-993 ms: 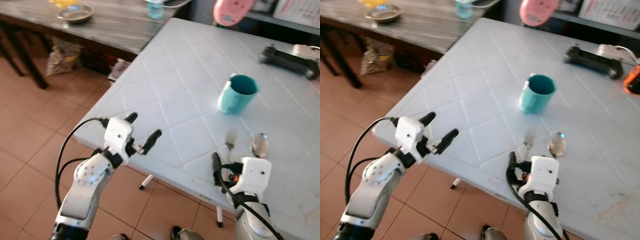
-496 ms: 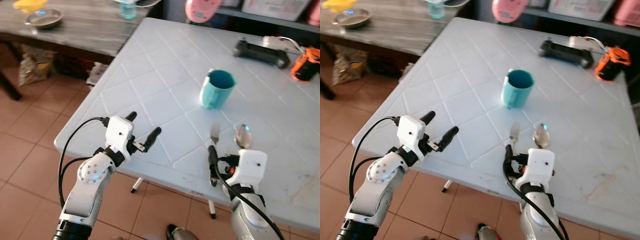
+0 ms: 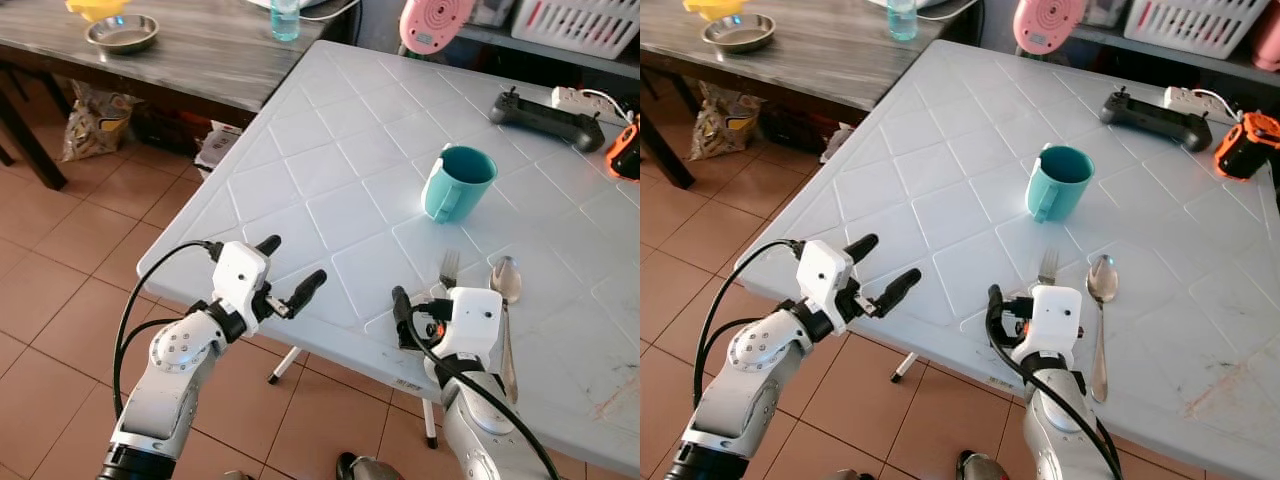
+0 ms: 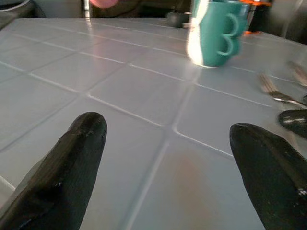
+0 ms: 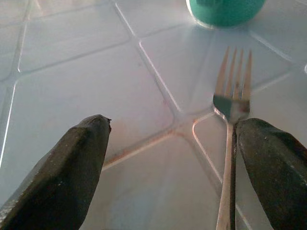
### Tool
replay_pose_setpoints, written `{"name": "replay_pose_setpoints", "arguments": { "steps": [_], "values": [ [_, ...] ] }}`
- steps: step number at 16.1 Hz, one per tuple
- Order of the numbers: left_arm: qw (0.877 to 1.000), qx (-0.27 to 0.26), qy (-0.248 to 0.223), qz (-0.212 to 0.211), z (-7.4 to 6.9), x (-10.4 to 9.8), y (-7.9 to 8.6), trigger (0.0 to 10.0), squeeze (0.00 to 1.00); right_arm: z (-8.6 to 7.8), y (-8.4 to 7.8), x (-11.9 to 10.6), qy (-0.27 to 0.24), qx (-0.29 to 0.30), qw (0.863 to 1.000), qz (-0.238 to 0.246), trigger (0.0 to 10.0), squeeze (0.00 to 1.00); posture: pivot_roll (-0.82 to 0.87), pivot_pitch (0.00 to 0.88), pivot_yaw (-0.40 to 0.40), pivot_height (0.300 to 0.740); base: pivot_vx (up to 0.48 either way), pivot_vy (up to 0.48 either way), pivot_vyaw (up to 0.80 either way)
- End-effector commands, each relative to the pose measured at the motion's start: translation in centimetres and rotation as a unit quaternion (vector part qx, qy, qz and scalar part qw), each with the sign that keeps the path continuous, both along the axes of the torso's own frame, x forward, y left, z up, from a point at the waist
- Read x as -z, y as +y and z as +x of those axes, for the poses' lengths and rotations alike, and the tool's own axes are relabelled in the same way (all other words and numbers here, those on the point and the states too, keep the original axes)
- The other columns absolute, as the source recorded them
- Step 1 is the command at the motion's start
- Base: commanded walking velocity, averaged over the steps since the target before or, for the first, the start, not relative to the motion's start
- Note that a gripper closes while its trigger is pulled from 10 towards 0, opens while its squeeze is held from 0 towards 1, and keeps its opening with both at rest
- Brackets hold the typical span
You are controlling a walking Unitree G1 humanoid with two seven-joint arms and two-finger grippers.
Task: Setting the table
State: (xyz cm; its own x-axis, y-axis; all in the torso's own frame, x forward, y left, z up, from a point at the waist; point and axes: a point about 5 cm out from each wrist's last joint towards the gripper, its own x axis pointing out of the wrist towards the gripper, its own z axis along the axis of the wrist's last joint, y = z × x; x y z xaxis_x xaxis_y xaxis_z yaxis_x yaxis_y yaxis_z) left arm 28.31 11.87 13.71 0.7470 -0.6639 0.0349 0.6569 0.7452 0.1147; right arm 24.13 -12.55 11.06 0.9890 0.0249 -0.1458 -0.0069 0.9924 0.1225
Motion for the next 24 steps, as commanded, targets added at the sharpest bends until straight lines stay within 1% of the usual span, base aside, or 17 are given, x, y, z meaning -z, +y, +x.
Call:
{"name": "replay_pose_setpoints", "arguments": {
  "steps": [1, 3, 5, 7, 9, 12, 15, 16, 17, 24],
  "values": [
    [0.999, 0.032, 0.006, 0.009, -0.6, 0.0, -0.4, 10.0, 0.00, -0.6, 0.4, 0.1, 0.017, 0.016, 0.999, 0.034, 10.0, 0.00, 0.09, 0.184, -0.036, 0.740, 0.000, 0.000, 0.00],
    [0.998, 0.065, 0.014, 0.012, -1.0, 0.0, -0.8, 10.0, 0.00, -1.5, 0.0, 0.9, 0.042, 0.041, 0.997, 0.051, 10.0, 0.00, 0.09, 0.192, -0.026, 0.740, 0.000, 0.000, 0.00],
    [0.996, 0.082, 0.016, 0.013, -1.0, -0.2, -1.0, 10.0, 0.00, -1.7, -0.2, 1.0, 0.048, 0.054, 0.996, 0.055, 10.0, 0.00, 0.08, 0.200, -0.009, 0.740, 0.000, 0.000, 0.00],
    [0.995, 0.101, 0.019, 0.015, -1.1, -0.3, -1.2, 10.0, 0.00, -1.5, -0.1, 1.0, 0.050, 0.062, 0.995, 0.058, 10.0, 0.00, 0.07, 0.203, 0.002, 0.740, 0.000, 0.000, 0.00],
    [0.990, 0.136, 0.030, 0.019, -1.3, -0.3, -1.6, 10.0, 0.00, -0.8, -0.1, 1.1, 0.054, 0.069, 0.994, 0.062, 10.0, 0.00, 0.05, 0.202, 0.010, 0.740, 0.000, 0.000, 0.00],
    [0.986, 0.161, 0.031, 0.017, -1.5, -0.7, -2.0, 10.0, 0.00, -0.5, -0.5, 1.0, 0.061, 0.091, 0.991, 0.075, 10.0, 0.00, 0.05, 0.201, 0.004, 0.740, 0.000, 0.000, 0.00],
    [0.986, 0.165, 0.032, 0.017, -1.5, -0.8, -1.9, 10.0, 0.00, -0.7, -0.6, 1.2, 0.066, 0.100, 0.991, 0.068, 10.0, 0.00, 0.06, 0.203, 0.003, 0.740, 0.000, 0.000, 0.00],
    [0.986, 0.164, 0.033, 0.017, -1.5, -0.8, -1.9, 10.0, 0.00, -0.7, -0.6, 1.3, 0.069, 0.100, 0.990, 0.076, 5.5, 0.00, 0.06, 0.203, 0.003, 0.740, 0.000, 0.000, 0.00],
    [0.986, 0.165, 0.034, 0.017, -1.6, -0.7, -2.0, 10.0, 0.00, -0.7, -0.5, 1.4, 0.074, 0.103, 0.989, 0.078, 0.0, 0.00, 0.06, 0.202, 0.003, 0.740, 0.000, 0.000, 0.00],
    [0.985, 0.170, 0.038, 0.019, -1.6, -0.6, -2.1, 10.0, 0.00, -1.9, -1.2, 1.8, 0.095, 0.138, 0.983, 0.079, 0.0, 0.00, 0.05, 0.206, 0.008, 0.740, 0.000, 0.000, 0.00]
  ]
}}
